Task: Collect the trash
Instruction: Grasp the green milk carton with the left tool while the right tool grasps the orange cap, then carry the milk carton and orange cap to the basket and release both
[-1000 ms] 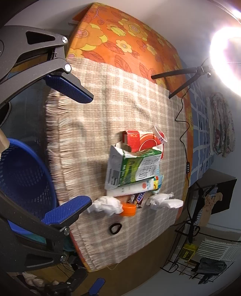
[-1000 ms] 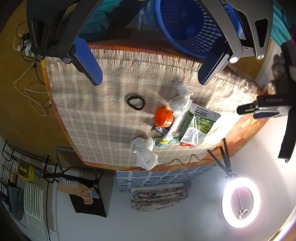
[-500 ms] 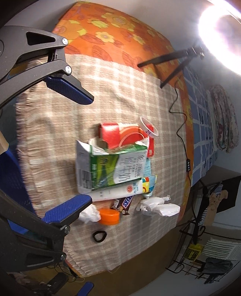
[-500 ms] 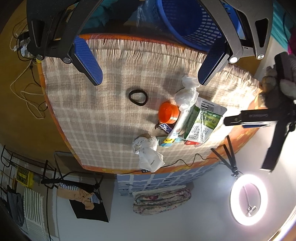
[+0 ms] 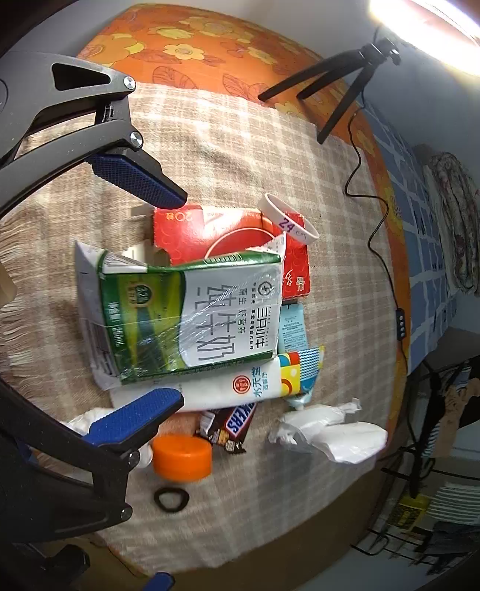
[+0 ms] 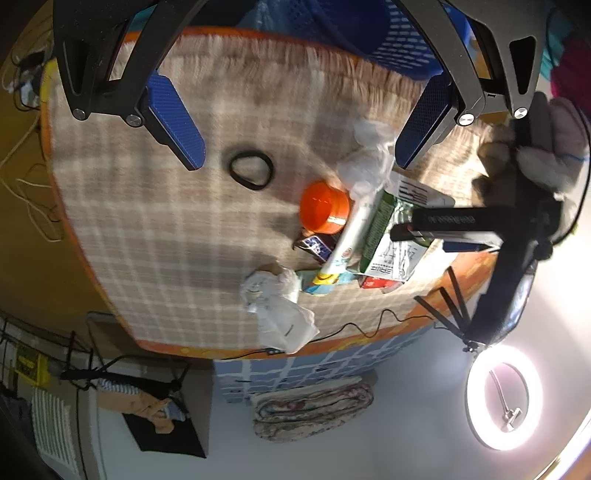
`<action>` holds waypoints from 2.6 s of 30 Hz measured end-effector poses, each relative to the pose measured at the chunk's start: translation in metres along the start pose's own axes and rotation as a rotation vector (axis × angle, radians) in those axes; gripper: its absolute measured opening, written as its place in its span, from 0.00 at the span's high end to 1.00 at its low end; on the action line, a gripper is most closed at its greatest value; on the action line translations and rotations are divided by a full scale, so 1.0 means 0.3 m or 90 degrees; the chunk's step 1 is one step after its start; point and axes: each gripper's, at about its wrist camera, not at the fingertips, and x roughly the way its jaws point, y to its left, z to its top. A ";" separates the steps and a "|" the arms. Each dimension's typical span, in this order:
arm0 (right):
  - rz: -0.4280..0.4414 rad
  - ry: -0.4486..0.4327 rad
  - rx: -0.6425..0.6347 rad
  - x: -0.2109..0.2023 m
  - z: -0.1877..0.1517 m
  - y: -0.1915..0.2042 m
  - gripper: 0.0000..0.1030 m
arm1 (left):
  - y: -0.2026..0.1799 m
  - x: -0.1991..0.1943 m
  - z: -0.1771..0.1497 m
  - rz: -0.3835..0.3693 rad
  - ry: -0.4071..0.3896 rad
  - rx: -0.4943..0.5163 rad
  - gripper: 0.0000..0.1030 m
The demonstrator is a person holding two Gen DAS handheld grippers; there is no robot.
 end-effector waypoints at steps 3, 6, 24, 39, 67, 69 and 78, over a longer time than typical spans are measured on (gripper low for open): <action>0.018 0.012 0.009 0.047 0.026 0.003 0.01 | -0.007 0.031 0.003 0.009 0.008 0.003 0.03; 0.036 0.028 0.019 0.098 0.046 0.013 0.02 | -0.003 0.059 0.003 0.008 0.019 -0.001 0.08; 0.063 0.121 0.095 0.325 0.096 -0.007 0.50 | 0.066 0.057 0.009 -0.077 0.016 -0.046 0.51; 0.078 0.096 0.112 0.266 0.091 -0.083 0.87 | 0.061 -0.018 0.005 -0.117 -0.018 -0.059 0.70; 0.125 0.020 -0.003 -0.060 0.044 0.082 0.87 | 0.172 -0.339 -0.210 -0.140 -0.079 -0.083 0.70; 0.130 0.023 -0.009 -0.087 0.013 0.096 0.87 | 0.169 -0.361 -0.245 -0.146 -0.077 -0.080 0.70; 0.147 0.063 -0.033 -0.168 -0.171 0.159 0.87 | 0.083 -0.405 -0.446 -0.162 -0.039 -0.047 0.70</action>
